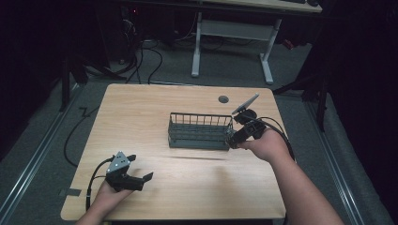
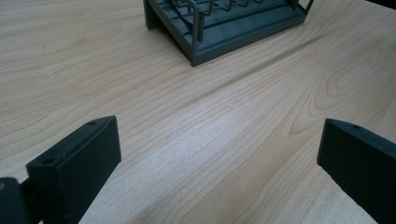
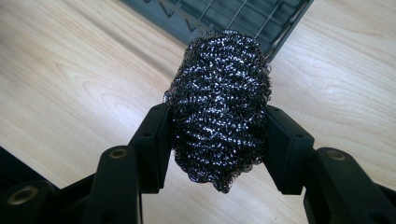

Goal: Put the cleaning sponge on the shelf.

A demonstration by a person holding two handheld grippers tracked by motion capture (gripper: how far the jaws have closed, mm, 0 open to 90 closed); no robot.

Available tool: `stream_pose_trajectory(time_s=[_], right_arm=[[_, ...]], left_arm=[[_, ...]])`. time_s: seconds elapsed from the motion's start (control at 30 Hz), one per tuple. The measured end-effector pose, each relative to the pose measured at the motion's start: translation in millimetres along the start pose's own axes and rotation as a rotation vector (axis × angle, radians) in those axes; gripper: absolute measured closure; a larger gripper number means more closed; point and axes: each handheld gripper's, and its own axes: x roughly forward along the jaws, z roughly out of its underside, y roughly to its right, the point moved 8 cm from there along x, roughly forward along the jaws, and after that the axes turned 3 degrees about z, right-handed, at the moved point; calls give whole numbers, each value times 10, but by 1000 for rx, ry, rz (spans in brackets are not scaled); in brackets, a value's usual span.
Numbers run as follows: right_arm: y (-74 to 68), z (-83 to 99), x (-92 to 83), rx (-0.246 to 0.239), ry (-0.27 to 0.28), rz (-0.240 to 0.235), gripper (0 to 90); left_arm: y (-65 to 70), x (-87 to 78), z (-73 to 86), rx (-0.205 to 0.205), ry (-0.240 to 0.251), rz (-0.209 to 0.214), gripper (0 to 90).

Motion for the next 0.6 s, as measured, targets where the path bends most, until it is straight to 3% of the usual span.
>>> stream_pose_trajectory(time_s=[0.27,0.6], right_arm=[[48,-118,54,9,-9,2,478],[75,-321,145,27,-6,-1,477]], left_arm=[[-15,-24,-9,-4,10,-13,0],[2,-21,-1,-5,7,0,1]])
